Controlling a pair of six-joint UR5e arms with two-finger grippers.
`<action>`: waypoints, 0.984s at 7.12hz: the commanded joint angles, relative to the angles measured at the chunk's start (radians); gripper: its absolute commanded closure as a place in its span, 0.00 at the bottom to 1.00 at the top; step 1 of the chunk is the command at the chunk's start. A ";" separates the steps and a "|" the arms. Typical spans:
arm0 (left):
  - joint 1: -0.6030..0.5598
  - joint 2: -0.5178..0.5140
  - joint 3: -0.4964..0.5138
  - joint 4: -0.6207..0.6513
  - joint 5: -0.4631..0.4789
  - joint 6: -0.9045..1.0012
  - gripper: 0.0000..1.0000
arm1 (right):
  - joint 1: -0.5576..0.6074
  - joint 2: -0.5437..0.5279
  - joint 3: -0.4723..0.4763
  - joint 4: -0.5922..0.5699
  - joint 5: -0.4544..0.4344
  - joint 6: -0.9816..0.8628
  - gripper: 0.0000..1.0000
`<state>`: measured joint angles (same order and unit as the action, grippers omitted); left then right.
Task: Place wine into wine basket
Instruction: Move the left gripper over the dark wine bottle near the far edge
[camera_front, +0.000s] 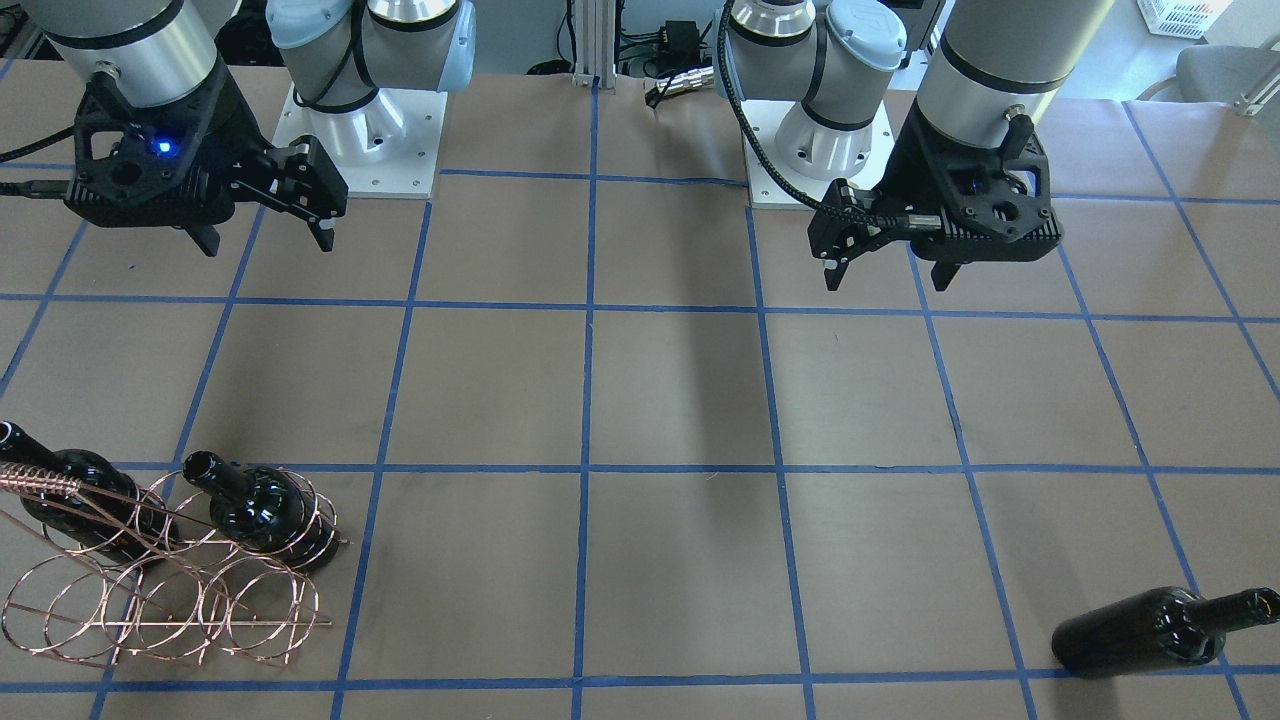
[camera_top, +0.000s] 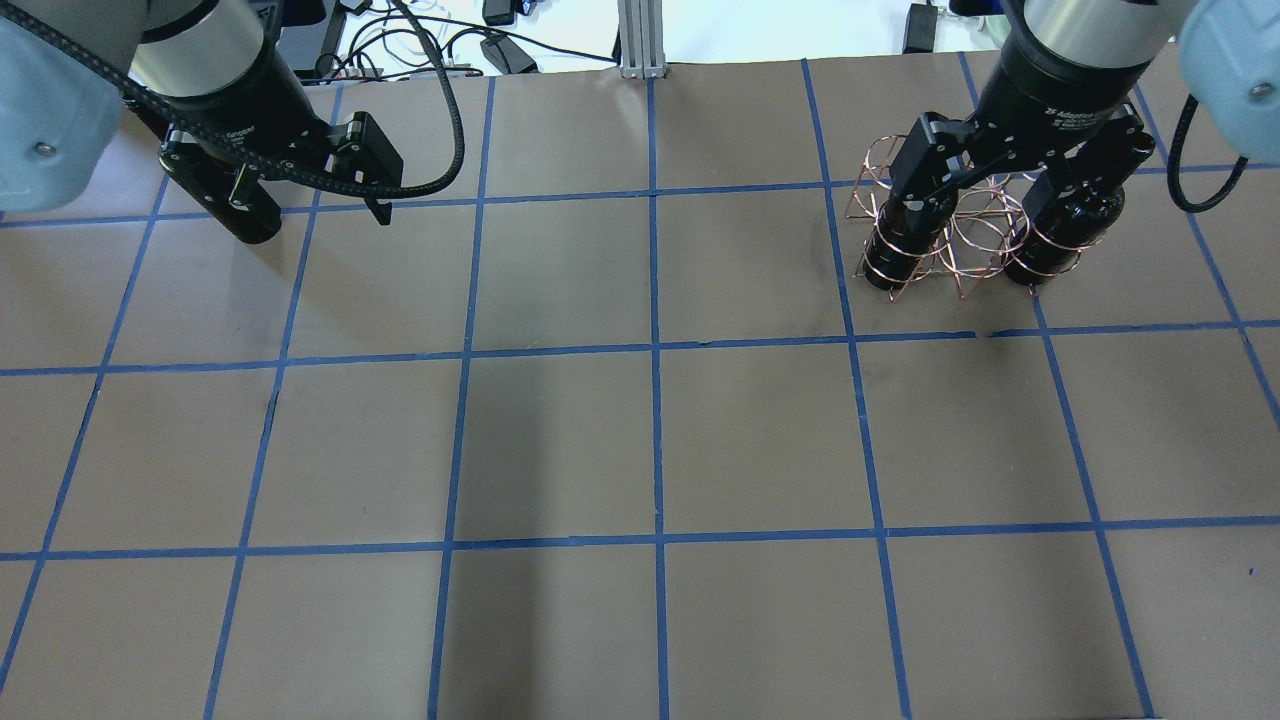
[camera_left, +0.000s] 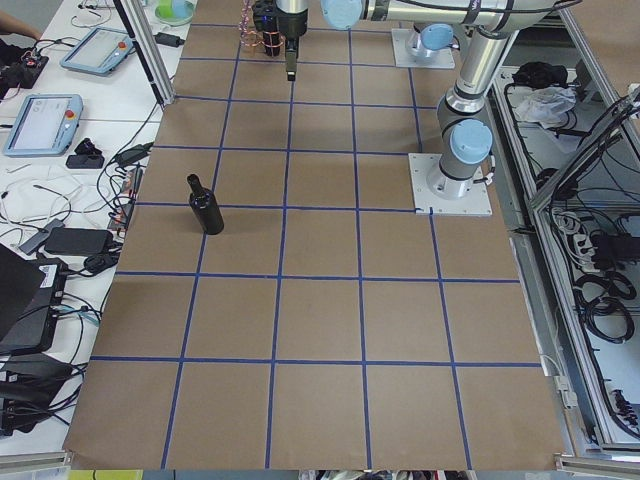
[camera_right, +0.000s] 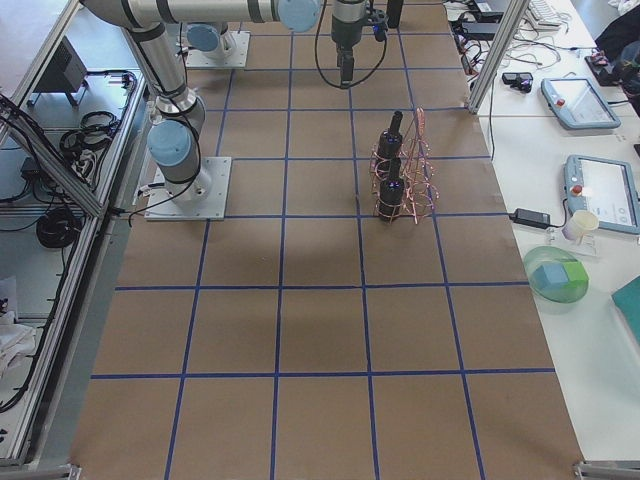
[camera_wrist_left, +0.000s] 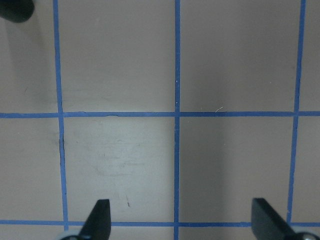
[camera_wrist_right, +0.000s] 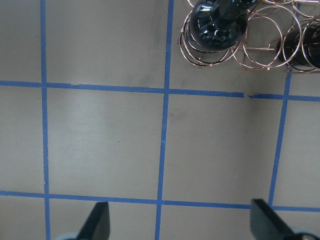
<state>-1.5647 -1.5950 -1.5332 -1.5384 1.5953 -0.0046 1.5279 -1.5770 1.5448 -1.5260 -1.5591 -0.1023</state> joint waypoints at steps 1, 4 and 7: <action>0.000 0.003 -0.008 0.001 -0.002 0.000 0.00 | 0.000 0.000 0.000 -0.003 0.005 0.006 0.00; 0.018 0.004 -0.005 0.078 0.023 0.017 0.00 | 0.000 0.005 0.001 -0.005 -0.002 -0.004 0.00; 0.252 -0.020 -0.012 0.129 0.000 0.311 0.00 | 0.000 0.011 0.001 -0.026 0.010 0.007 0.00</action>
<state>-1.4355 -1.5981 -1.5445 -1.4283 1.6094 0.2204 1.5283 -1.5681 1.5458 -1.5387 -1.5503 -0.0966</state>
